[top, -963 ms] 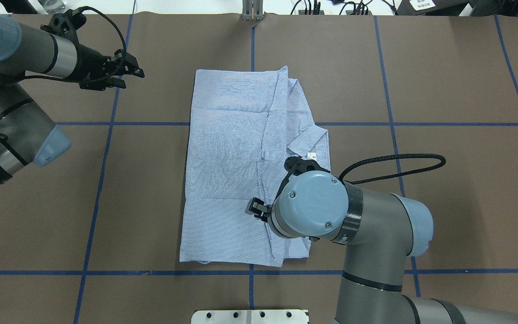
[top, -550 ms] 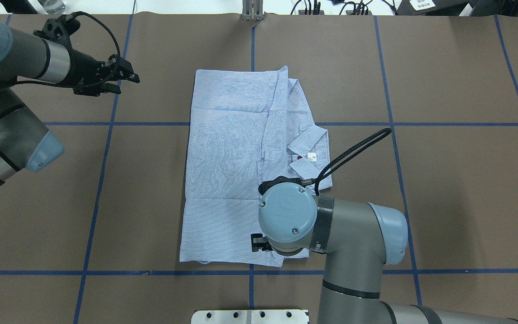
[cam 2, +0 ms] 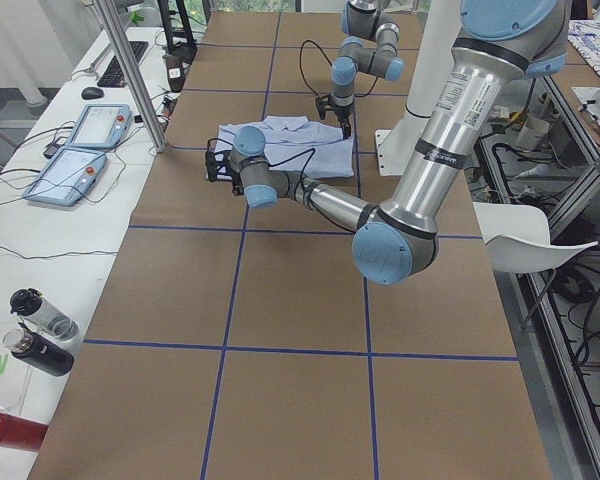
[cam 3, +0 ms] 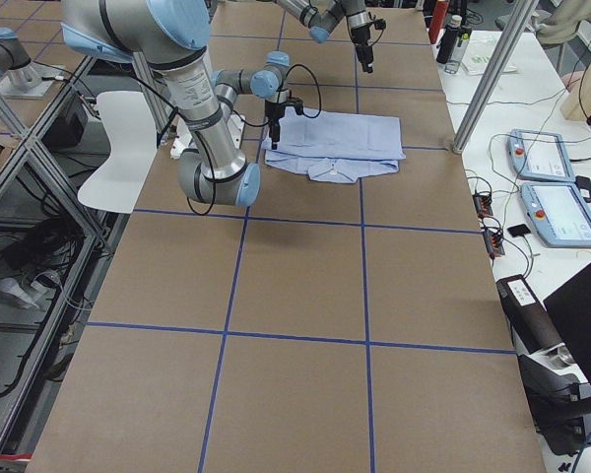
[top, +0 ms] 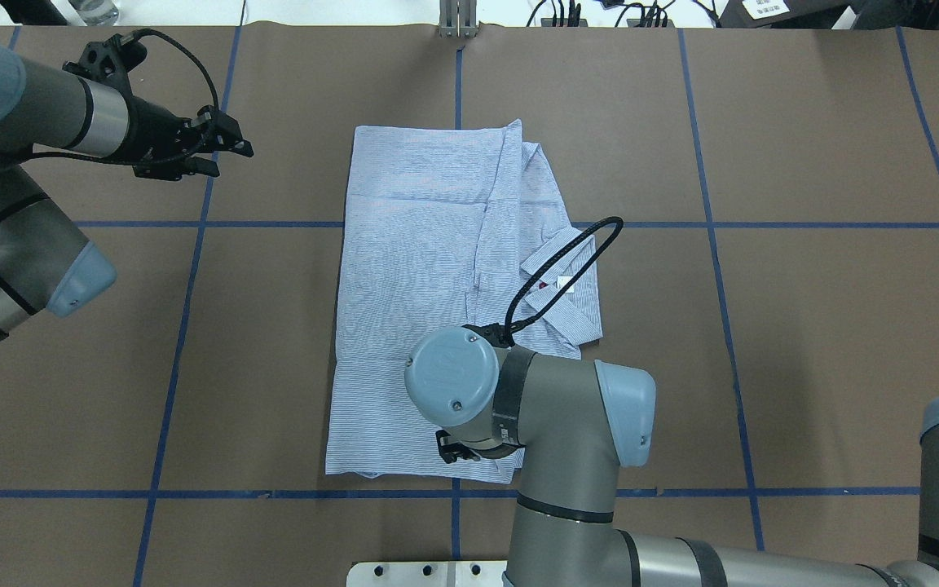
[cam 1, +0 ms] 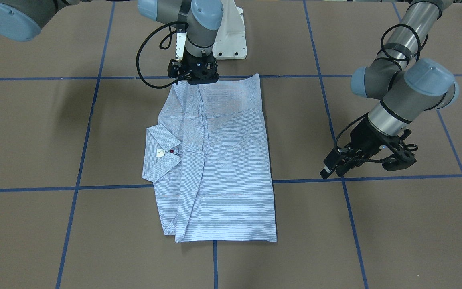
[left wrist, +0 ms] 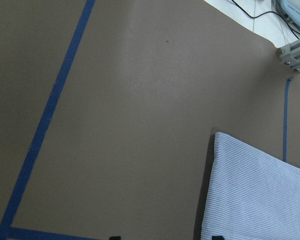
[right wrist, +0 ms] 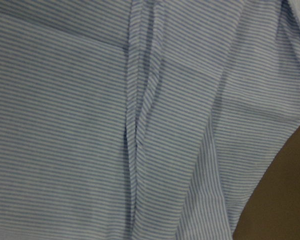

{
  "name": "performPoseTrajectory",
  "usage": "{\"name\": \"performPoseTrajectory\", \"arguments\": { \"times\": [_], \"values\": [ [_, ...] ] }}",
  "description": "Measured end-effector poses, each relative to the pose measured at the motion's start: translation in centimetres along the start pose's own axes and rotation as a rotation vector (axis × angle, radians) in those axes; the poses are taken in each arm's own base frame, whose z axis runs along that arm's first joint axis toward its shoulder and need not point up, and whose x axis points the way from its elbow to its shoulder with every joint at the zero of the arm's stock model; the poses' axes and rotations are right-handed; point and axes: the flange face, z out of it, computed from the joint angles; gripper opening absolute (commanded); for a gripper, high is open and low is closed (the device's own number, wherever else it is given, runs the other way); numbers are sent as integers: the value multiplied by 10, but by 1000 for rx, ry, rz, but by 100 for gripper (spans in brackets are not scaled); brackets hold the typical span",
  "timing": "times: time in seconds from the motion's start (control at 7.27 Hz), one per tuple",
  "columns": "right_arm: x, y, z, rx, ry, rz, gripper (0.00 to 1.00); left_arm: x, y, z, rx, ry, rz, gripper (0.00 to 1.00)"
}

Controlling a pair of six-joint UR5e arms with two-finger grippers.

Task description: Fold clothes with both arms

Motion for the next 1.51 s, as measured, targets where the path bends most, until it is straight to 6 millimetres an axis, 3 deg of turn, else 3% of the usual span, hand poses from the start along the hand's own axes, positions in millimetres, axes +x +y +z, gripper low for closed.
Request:
{"name": "performPoseTrajectory", "arguments": {
  "times": [0.28,0.69,1.24,1.51],
  "values": [
    [-4,-5,12,-23,44,-19,100,1,1,0,-1,1,-7,68],
    [9,-1,23,-51,94,-31,100,0,1,1,0,-1,-9,68],
    [79,22,26,-72,139,-88,100,1,1,0,0,2,-8,68],
    [96,28,21,-72,143,-94,100,2,1,-1,1,4,-6,68]
  ]
}}
